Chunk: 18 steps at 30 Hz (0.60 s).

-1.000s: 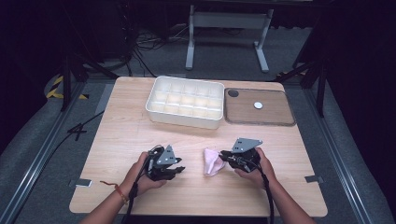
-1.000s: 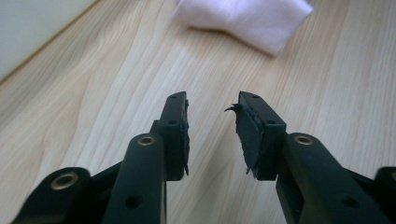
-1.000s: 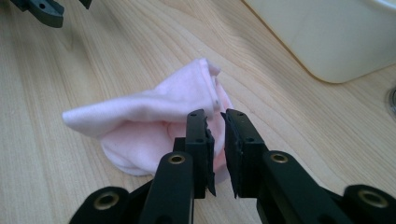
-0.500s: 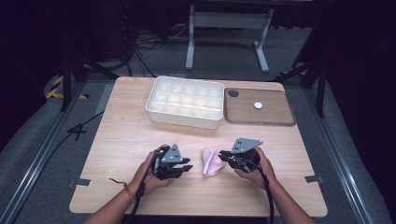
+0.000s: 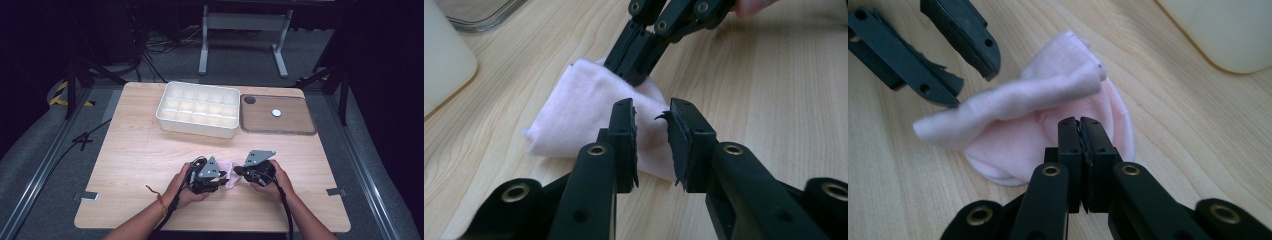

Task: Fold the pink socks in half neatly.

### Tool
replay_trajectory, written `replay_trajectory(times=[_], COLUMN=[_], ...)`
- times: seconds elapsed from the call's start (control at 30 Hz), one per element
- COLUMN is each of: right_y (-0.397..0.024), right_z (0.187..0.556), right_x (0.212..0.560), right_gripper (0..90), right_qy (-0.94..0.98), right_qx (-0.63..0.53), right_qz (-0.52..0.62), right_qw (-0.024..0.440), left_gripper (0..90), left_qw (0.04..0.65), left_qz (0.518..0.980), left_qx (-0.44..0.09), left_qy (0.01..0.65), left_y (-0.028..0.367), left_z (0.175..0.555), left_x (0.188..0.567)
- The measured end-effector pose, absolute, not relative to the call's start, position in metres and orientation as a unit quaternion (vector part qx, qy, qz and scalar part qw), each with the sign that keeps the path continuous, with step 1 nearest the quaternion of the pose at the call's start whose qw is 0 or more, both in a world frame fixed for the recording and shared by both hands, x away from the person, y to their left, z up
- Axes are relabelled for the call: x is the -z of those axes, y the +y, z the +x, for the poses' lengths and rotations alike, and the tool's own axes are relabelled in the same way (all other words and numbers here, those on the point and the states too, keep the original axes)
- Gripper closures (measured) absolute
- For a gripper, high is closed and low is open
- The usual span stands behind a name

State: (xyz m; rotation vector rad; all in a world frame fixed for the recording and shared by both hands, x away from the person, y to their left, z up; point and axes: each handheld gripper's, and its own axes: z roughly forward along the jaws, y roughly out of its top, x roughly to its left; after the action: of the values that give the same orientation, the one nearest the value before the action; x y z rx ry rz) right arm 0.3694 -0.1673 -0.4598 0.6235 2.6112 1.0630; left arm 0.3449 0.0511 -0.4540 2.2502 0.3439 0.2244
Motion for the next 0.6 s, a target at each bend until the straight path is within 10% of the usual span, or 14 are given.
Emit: replay_trajectory(times=[0.6], right_y=[-0.173], right_z=[0.375], right_x=[0.450], right_gripper=[85.3], right_qy=[0.863], right_qx=[-0.431], right_qz=[0.221], right_qw=[0.142], left_gripper=[74.8], left_qw=[0.390], left_qz=[0.906], left_qx=[-0.077], left_qy=[0.144], left_y=[0.036], left_z=[0.352], left_x=[0.469])
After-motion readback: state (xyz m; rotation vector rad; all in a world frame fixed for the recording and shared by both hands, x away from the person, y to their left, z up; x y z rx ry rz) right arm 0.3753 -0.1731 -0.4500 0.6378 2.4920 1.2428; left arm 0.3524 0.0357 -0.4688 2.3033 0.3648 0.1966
